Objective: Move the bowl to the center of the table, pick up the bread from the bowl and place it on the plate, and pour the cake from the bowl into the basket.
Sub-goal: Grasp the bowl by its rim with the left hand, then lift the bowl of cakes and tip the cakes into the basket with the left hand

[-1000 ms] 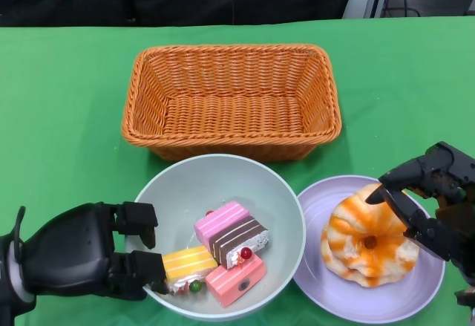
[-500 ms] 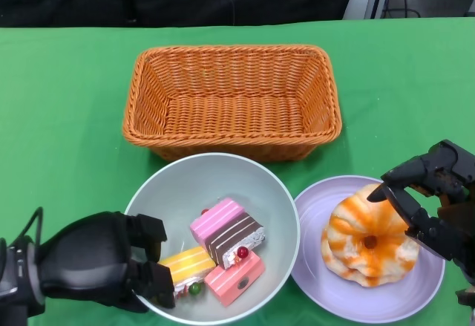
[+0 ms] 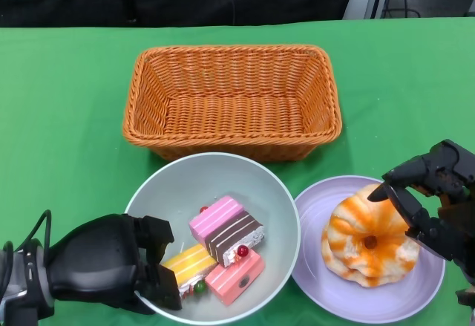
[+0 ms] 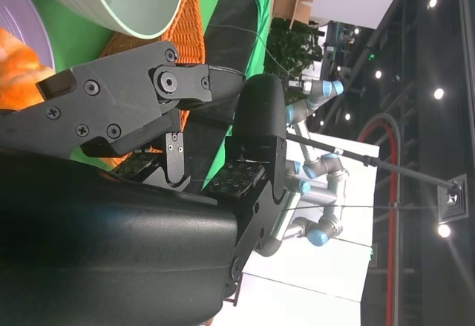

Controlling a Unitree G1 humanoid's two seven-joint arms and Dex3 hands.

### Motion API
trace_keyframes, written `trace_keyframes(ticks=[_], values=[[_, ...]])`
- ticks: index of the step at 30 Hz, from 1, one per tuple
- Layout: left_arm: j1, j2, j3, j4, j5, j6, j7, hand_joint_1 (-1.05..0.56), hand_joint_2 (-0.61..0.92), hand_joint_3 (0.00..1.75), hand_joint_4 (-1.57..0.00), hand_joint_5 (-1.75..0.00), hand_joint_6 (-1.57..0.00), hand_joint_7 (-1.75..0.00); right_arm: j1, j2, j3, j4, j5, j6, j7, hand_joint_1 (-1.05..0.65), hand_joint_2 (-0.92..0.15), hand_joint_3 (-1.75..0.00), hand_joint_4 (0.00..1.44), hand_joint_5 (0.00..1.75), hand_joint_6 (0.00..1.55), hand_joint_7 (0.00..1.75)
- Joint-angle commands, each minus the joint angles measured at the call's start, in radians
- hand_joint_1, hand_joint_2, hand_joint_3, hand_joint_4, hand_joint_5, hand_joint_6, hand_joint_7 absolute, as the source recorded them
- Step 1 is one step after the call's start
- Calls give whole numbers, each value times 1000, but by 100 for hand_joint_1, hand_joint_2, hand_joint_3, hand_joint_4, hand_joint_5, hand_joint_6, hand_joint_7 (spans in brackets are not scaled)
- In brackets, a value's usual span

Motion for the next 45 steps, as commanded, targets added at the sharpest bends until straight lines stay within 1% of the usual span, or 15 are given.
trace_keyframes(ticks=[1, 3, 6, 7, 8, 10, 12, 13, 18, 25, 28, 31, 36, 42, 45], values=[[12, 4, 7, 0, 3, 5, 21, -39, 92, 12, -59, -142, -101, -32, 6, 1, -14, 1, 14, -8, 1, -12, -77, -46, 73, 125, 71, 106], [14, 1, 9, 6, 2, 7, 45, -40, 92, 14, -62, -125, -98, -34, 5, 3, -15, 5, 9, -14, -2, -11, -76, -47, 73, 124, 71, 105], [19, -5, 15, 9, 2, 18, 95, -40, 92, 14, -64, -120, -97, -34, 5, 5, -15, 7, 5, -19, -5, -11, -76, -48, 73, 124, 72, 105], [23, -8, 20, 11, 0, 23, 128, -39, 92, 16, -59, -135, -90, -54, 5, 6, -16, 8, 4, -21, -5, -10, -75, -49, 73, 124, 72, 104], [26, -13, 25, 15, -3, 27, 158, -38, 92, 17, -56, -142, -82, -69, 4, 7, -16, 12, 2, -25, -5, -10, -75, -50, 73, 124, 72, 104], [28, -20, 31, 28, -6, 26, 208, -34, 92, 24, -50, -157, -61, -111, 1, 8, -17, 19, -3, -33, -5, -9, -75, -53, 73, 124, 72, 103], [29, -27, 36, 41, -15, 7, 248, -27, 92, 35, -48, -165, -49, -134, -1, 10, -17, 23, 1, -37, -4, -9, -74, -54, 73, 123, 72, 103], [28, -29, 38, 48, -18, -2, 260, -26, 92, 37, -48, -167, -47, -138, -2, 12, -17, 26, 4, -38, -3, -9, -74, -54, 73, 123, 72, 103], [39, -40, 54, 66, -36, -25, 306, -23, 92, 45, -49, -168, -48, -140, -2, 11, -19, 27, -1, -35, -6, -10, -74, -56, 74, 123, 73, 102], [49, -31, 75, 53, -40, -56, 323, -23, 92, 47, -49, -169, -50, -138, -1, 15, -21, 26, -5, -35, -10, -10, -73, -58, 74, 122, 72, 102], [70, -5, 104, 8, -67, -114, 329, -23, 92, 50, -47, -165, -41, -149, 1, 23, -22, 26, -6, -37, -15, -8, -72, -59, 72, 122, 71, 101], [98, 13, 147, -33, -116, -190, 285, -24, 92, 56, -51, -160, -42, -150, -1, 26, -24, 29, -3, -37, -14, -7, -72, -58, 72, 122, 71, 101], [130, 29, 208, -76, -152, -243, 203, -25, 92, 59, -52, -157, -42, -148, -1, 28, -26, 32, -5, -37, -14, -7, -73, -58, 71, 122, 71, 100], [175, 36, 306, -132, -208, -319, 104, -26, 92, 55, -56, -150, -49, -137, 0, 34, -28, 29, -15, -31, -30, -8, -73, -56, 72, 122, 72, 100], [211, 39, 385, -180, -295, -365, 14, -26, 92, 55, -62, -142, -55, -131, -4, 38, -31, 40, -34, -42, -41, -7, -74, -55, 71, 122, 71, 99]])
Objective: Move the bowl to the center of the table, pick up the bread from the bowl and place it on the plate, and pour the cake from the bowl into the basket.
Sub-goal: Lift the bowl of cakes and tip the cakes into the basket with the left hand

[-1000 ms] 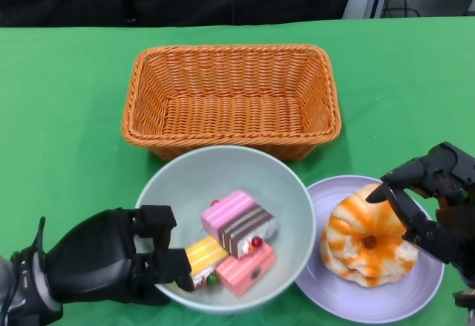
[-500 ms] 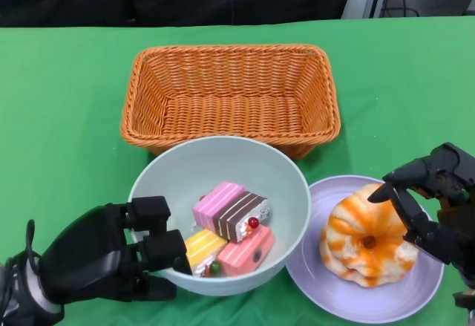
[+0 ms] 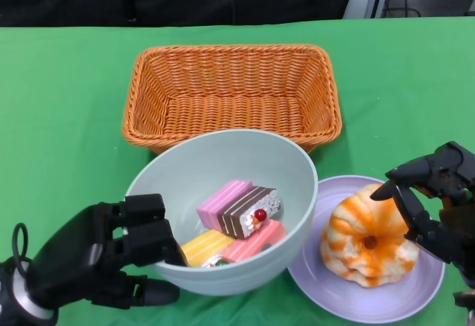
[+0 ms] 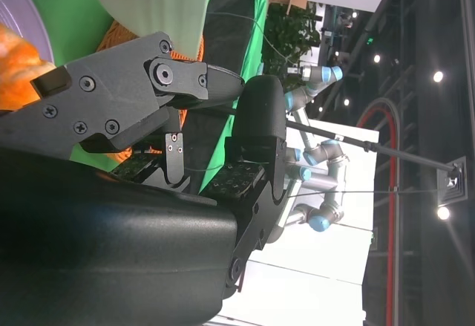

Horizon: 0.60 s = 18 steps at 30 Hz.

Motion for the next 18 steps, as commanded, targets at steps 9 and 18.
trace_keyframes(ticks=[9, 18], values=[[16, -68, 208, -9, -302, -131, -349, -23, 92, 50, -65, -142, -59, -126, -19, 1, -8, 50, -19, -48, -10, -11, -75, -52, 71, 123, 71, 100], [31, -136, 312, 31, -455, -166, -613, -17, 92, 48, -64, -144, -62, -124, -28, -4, -7, 78, -25, -82, -4, -15, -76, -47, 72, 124, 71, 102]])
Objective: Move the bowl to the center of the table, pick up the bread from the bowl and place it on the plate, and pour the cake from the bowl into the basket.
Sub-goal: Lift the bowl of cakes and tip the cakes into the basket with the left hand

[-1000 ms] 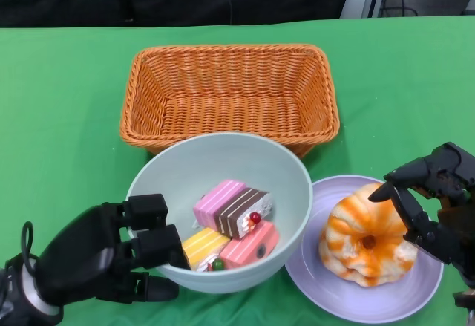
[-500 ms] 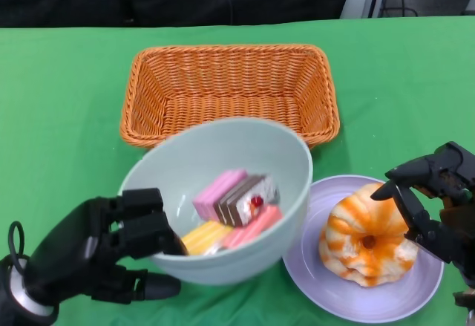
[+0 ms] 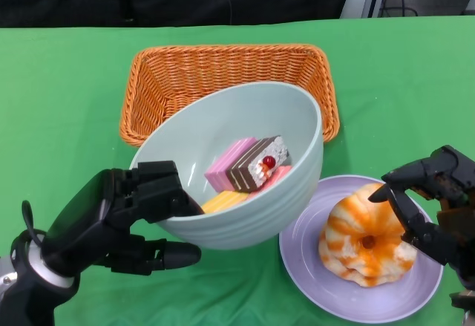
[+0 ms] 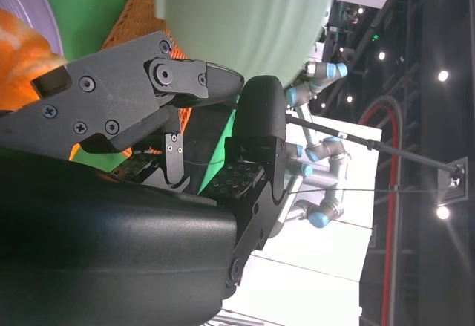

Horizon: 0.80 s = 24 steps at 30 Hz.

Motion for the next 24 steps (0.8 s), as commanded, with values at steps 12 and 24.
trace_keyframes(ticks=[12, 24], values=[[-92, -158, 14, 15, -596, 161, -586, -12, 92, 56, -57, -172, -61, -142, 22, -7, 45, 11, 5, -10, 48, -16, -73, -51, 76, 124, 71, 110], [-182, -314, 176, 28, -760, 373, -928, -11, 84, 70, -57, -173, -63, -148, 32, 1, 73, 39, 4, -28, 72, -14, -72, -52, 76, 125, 73, 108]])
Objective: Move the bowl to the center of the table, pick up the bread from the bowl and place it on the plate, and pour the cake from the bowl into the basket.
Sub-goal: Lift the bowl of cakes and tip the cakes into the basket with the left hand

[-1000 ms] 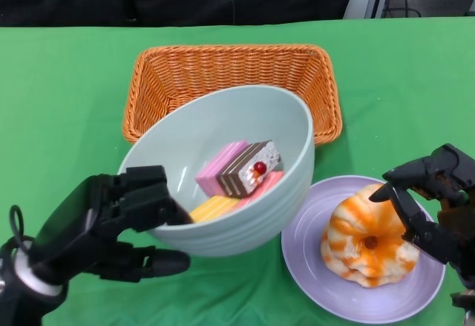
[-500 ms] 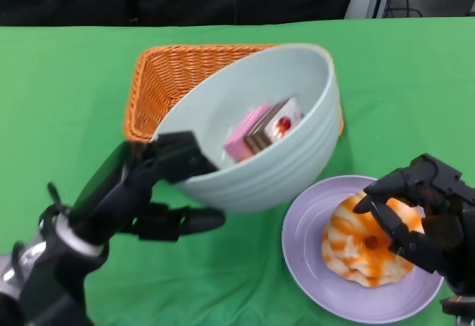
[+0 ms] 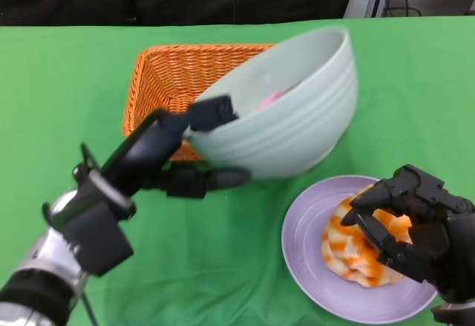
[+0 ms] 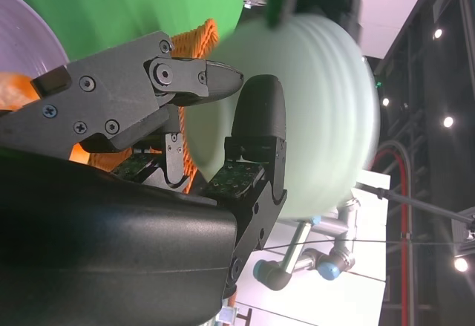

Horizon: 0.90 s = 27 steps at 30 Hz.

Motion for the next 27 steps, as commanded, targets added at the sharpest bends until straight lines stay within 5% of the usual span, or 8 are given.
trace_keyframes(ticks=[1, 10, 16, 27], values=[[-49, -36, 62, 18, -28, 28, -31, -12, 82, 72, -57, -174, -63, -149, 12, 3, 0, 16, -4, -24, -3, -13, -71, -52, 77, 125, 74, 108], [-121, -117, 156, 85, 8, 51, -63, -13, 80, 77, -58, -175, -62, -154, 2, 9, 4, 59, 6, -55, 13, -14, -72, -51, 77, 126, 74, 107], [-167, -150, 205, 148, 31, 96, -40, -15, 88, 60, -63, -166, -64, -147, -2, 11, 3, 78, 2, -78, 15, -13, -72, -52, 79, 127, 74, 109], [-229, -245, 341, 209, -61, 348, -78, -17, 92, 53, -70, -162, -66, -139, 11, 9, 6, 71, 27, -71, 42, -16, -70, -54, 77, 127, 72, 110]])
